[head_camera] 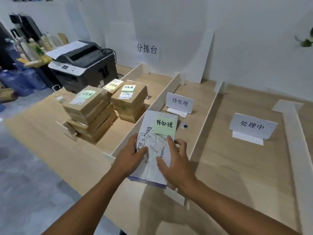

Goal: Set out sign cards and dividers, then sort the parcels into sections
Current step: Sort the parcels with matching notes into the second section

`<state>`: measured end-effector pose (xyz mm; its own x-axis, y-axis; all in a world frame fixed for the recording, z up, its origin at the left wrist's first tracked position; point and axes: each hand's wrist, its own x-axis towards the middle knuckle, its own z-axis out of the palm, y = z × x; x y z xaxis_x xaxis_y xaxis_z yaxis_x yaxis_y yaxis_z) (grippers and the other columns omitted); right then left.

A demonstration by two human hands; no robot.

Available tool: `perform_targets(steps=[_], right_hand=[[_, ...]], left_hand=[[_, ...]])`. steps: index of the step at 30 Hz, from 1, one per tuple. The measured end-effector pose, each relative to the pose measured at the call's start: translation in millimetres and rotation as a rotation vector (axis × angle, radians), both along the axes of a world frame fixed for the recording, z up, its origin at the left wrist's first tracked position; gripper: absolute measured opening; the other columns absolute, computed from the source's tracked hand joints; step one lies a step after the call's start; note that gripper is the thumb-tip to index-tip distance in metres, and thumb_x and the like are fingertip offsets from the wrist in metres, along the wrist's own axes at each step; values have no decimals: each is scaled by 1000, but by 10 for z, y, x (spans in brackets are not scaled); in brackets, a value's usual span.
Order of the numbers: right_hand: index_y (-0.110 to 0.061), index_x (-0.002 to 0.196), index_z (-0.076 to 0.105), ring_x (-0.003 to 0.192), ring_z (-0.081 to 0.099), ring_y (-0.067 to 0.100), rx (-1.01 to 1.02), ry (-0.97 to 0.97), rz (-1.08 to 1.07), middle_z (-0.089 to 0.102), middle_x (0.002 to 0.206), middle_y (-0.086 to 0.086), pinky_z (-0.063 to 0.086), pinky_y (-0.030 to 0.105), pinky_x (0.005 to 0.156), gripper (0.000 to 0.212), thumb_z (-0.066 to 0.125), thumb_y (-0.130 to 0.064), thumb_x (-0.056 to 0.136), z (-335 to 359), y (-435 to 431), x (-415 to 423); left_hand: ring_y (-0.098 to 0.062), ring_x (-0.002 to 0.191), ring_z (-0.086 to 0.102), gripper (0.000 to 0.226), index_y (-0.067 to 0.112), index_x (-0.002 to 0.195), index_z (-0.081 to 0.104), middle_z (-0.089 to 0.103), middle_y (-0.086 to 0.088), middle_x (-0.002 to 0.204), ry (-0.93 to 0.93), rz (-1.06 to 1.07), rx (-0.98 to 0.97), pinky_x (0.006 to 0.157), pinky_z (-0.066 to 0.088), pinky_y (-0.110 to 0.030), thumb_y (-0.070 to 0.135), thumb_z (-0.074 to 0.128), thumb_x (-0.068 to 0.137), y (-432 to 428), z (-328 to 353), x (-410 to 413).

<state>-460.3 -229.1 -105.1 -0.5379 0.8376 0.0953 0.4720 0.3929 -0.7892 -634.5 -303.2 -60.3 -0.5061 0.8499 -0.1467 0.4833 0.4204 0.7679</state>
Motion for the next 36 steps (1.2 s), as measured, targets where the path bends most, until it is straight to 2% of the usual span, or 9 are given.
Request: perform_targets(steps=[4, 10, 15, 20, 25, 28, 31, 33, 36], right_hand=[[-33, 160, 6, 130, 38, 12, -88, -117, -167, 13, 137, -11, 47, 31, 107, 92, 59, -62, 90, -352, 63, -511], [-27, 161, 11, 130, 42, 14, -161, -260, -250, 16, 139, -5, 50, 30, 104, 90, 60, -59, 93, -701, 19, -958], [-28, 159, 14, 125, 47, 18, -164, -341, -287, 19, 137, -4, 55, 31, 96, 89, 57, -66, 90, -1076, 177, -1207], [-38, 153, 8, 116, 48, 28, -150, -405, -338, 24, 133, -2, 56, 46, 95, 88, 44, -76, 83, -1515, 167, -1357], [-38, 153, 10, 113, 50, 26, -113, -424, -366, 29, 134, 1, 59, 46, 88, 85, 36, -81, 84, -1574, 141, -1363], [-38, 152, 10, 127, 45, 27, -85, -450, -387, 26, 146, 0, 58, 45, 94, 80, 31, -80, 87, -1269, 92, -1351], [-35, 157, 15, 149, 20, 28, -30, -438, -429, 17, 161, -3, 37, 50, 116, 77, 31, -73, 91, -748, 75, -1236], [-34, 159, 20, 156, 6, 25, 6, -428, -468, 13, 168, -2, 20, 50, 124, 72, 35, -67, 96, -363, 10, -1021], [-31, 160, 24, 157, 1, 21, 75, -433, -578, 14, 170, -1, 7, 48, 126, 66, 38, -59, 102, 143, -236, -531]], left_hand=[[1, 93, 58, 52, 38, 144, 33, 55, 18, 134, -19, -169, -55, 72, 45, -14, 36, 57, 99, 289, -480, -595], [-14, 118, 62, 43, 23, 141, 45, 59, 6, 141, -85, -334, -107, 82, 51, -18, 18, 54, 99, 497, -963, -1038], [-10, 114, 61, 41, 31, 142, 39, 54, 12, 147, -175, -325, -182, 75, 51, -14, 24, 51, 104, 648, -1298, -1216], [-19, 122, 59, 39, 21, 137, 37, 54, 1, 147, -214, -291, -262, 95, 58, -37, 12, 49, 101, 738, -1515, -1247], [-18, 117, 60, 33, 18, 128, 39, 54, -4, 141, -117, -254, -281, 80, 59, -29, 14, 55, 100, 768, -1479, -1219], [-14, 112, 55, 42, 21, 136, 39, 51, -2, 140, 97, -291, -203, 63, 44, -13, 27, 59, 99, 756, -1306, -1214], [-20, 134, 51, 63, 27, 153, 34, 45, 5, 156, 170, -394, -85, 89, 57, -26, 44, 62, 99, 808, -1008, -1132], [-23, 147, 38, 68, 30, 158, 29, 35, 5, 164, 177, -487, -56, 114, 43, -49, 53, 55, 99, 872, -773, -991], [-22, 152, 27, 68, 33, 158, 32, 32, 1, 165, 190, -661, 25, 124, 24, -53, 65, 43, 99, 948, -436, -594]])
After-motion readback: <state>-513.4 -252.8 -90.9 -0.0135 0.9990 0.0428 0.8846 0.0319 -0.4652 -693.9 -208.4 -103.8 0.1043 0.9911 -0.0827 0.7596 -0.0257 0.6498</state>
